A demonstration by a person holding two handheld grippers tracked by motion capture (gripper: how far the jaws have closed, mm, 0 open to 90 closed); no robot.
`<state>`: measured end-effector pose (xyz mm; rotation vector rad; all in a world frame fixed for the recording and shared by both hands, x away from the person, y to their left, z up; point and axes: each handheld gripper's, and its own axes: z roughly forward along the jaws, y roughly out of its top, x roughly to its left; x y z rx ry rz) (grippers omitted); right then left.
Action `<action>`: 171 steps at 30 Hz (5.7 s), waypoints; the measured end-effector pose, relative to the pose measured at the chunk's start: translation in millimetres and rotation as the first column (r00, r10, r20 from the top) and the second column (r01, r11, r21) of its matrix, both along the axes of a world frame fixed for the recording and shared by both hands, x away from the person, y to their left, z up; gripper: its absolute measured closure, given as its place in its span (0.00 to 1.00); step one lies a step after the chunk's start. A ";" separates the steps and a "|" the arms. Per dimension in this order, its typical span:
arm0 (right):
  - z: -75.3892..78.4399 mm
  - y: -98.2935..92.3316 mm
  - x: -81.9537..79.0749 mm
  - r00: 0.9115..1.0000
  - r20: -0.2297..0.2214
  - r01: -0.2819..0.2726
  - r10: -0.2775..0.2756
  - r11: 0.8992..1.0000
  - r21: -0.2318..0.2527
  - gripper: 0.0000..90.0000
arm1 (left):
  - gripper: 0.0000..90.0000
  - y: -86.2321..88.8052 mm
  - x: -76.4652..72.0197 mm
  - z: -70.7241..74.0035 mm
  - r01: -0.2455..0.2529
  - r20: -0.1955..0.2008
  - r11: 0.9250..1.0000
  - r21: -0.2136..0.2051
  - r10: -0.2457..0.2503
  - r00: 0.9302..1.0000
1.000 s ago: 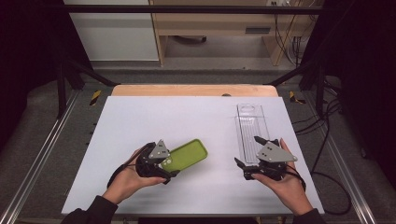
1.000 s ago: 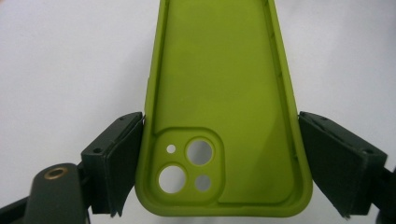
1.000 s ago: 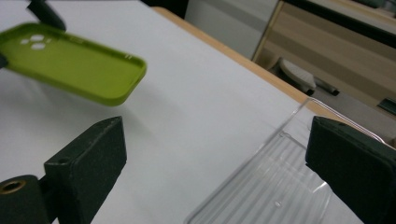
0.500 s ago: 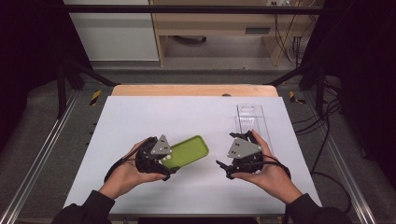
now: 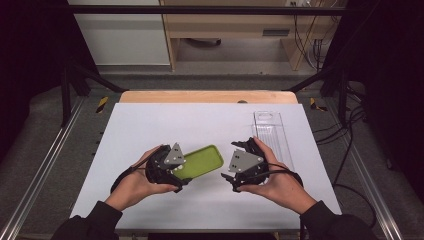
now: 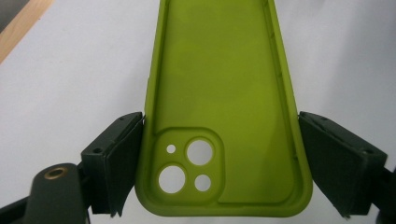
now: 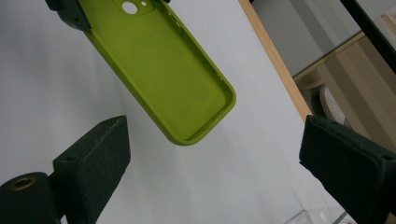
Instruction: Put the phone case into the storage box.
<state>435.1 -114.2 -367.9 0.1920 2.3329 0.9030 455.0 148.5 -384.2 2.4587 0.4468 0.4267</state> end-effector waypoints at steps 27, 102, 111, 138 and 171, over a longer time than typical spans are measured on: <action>-18.5 23.7 -6.5 0.998 -0.005 -0.067 0.066 0.996 -0.063 0.17 | 0.18 -5.4 -3.7 -9.6 0.018 -0.004 1.000 0.020 -0.018 1.000; -44.1 75.9 -29.2 0.935 -0.041 -0.346 0.351 0.887 -0.306 0.93 | 0.18 -13.4 -14.0 -9.1 0.101 -0.033 0.992 0.075 -0.099 0.995; -45.7 77.1 -30.0 0.935 -0.062 -0.350 0.348 0.887 -0.300 0.94 | 0.18 -13.5 -15.1 -10.4 0.105 -0.034 0.992 0.072 -0.103 0.994; -48.8 77.5 -29.7 0.932 -0.106 -0.362 0.346 0.885 -0.291 0.97 | 0.18 -10.7 -14.4 -16.2 0.126 -0.055 0.990 0.056 -0.123 0.991; -48.8 73.1 -28.8 0.930 -0.123 -0.367 0.347 0.893 -0.259 0.98 | 0.14 -8.6 -10.8 -15.8 0.107 -0.065 0.993 -0.053 -0.111 0.992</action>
